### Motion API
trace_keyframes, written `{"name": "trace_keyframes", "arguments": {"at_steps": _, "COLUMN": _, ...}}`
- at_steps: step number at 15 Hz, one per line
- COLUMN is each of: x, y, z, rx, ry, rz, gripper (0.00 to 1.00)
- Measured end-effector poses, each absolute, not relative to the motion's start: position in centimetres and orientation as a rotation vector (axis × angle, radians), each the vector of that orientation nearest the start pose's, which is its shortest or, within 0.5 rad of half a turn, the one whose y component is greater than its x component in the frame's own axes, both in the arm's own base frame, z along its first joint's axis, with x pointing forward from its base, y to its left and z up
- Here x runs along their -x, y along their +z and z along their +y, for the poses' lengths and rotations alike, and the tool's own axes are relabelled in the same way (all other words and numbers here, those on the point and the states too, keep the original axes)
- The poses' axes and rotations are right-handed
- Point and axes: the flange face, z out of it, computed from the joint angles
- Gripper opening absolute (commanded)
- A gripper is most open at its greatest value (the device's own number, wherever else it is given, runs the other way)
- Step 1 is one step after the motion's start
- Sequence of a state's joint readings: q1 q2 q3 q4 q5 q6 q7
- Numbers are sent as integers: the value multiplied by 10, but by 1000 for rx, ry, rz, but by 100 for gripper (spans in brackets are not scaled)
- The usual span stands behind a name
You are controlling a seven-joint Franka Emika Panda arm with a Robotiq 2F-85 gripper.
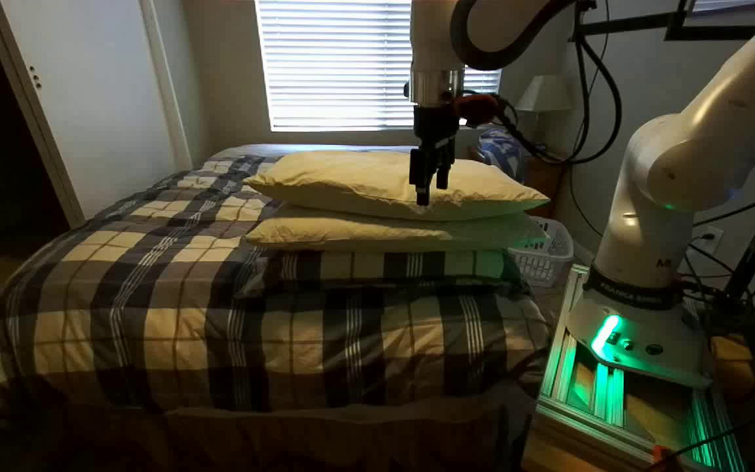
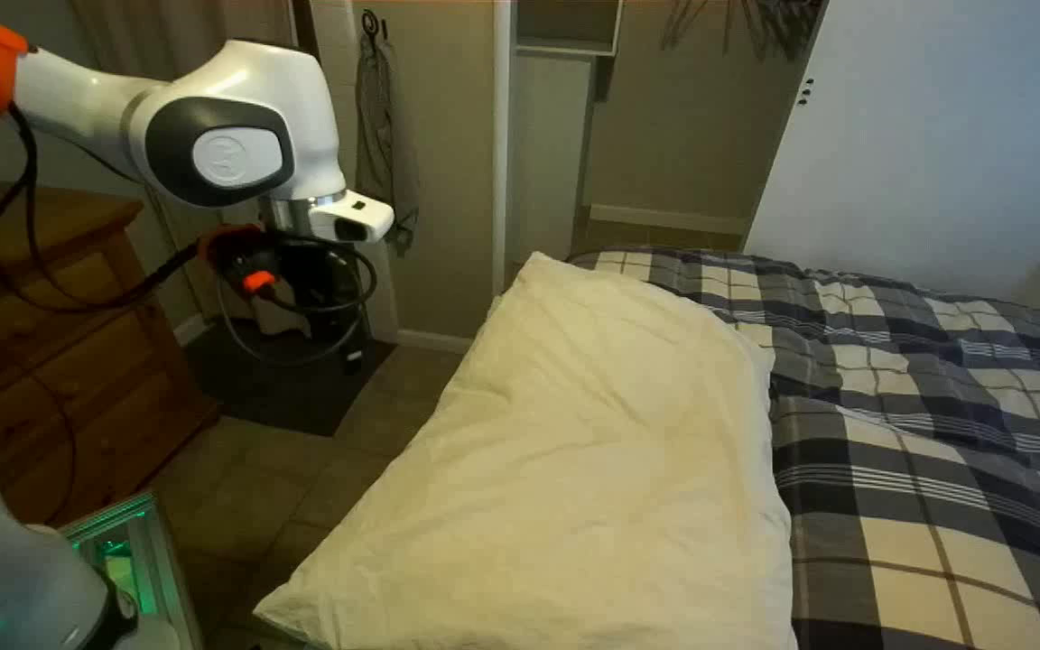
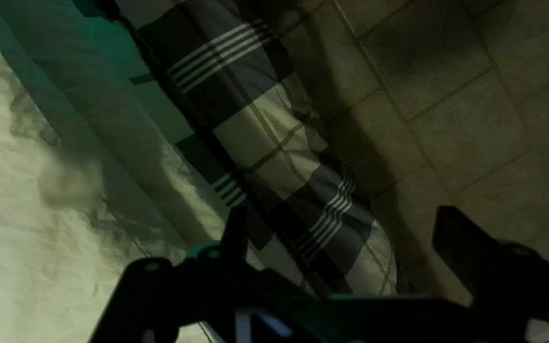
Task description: Move the pillows to the right
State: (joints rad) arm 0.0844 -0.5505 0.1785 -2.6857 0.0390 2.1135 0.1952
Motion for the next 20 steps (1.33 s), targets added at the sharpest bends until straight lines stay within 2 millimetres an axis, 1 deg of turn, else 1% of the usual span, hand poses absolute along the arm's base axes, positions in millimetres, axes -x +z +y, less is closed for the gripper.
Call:
{"name": "trace_keyframes", "arguments": {"at_steps": 5, "x": -348, "y": 397, "z": 92, "rx": 3210, "ry": 24, "rz": -31, "gripper": 100}}
{"name": "trace_keyframes", "arguments": {"at_steps": 7, "x": -350, "y": 390, "z": 89, "rx": 3268, "ry": 26, "rz": -41, "gripper": 100}}
{"name": "trace_keyframes", "arguments": {"at_steps": 9, "x": -353, "y": 373, "z": 93, "rx": 3369, "ry": 0, "rz": -122, "gripper": 100}}
{"name": "trace_keyframes", "arguments": {"at_steps": 11, "x": -353, "y": 353, "z": 105, "rx": 3452, "ry": -58, "rz": -246, "gripper": 100}}
{"name": "trace_keyframes", "arguments": {"at_steps": 13, "x": -351, "y": 333, "z": 119, "rx": 3514, "ry": -159, "rz": -389, "gripper": 100}}
{"name": "trace_keyframes", "arguments": {"at_steps": 16, "x": -350, "y": 311, "z": 138, "rx": 3581, "ry": -340, "rz": -570, "gripper": 100}}
{"name": "trace_keyframes", "arguments": {"at_steps": 18, "x": -349, "y": 296, "z": 139, "rx": 3630, "ry": -416, "rz": -632, "gripper": 100}}
{"name": "trace_keyframes", "arguments": {"at_steps": 20, "x": -350, "y": 282, "z": 134, "rx": 3670, "ry": -470, "rz": -649, "gripper": 100}}
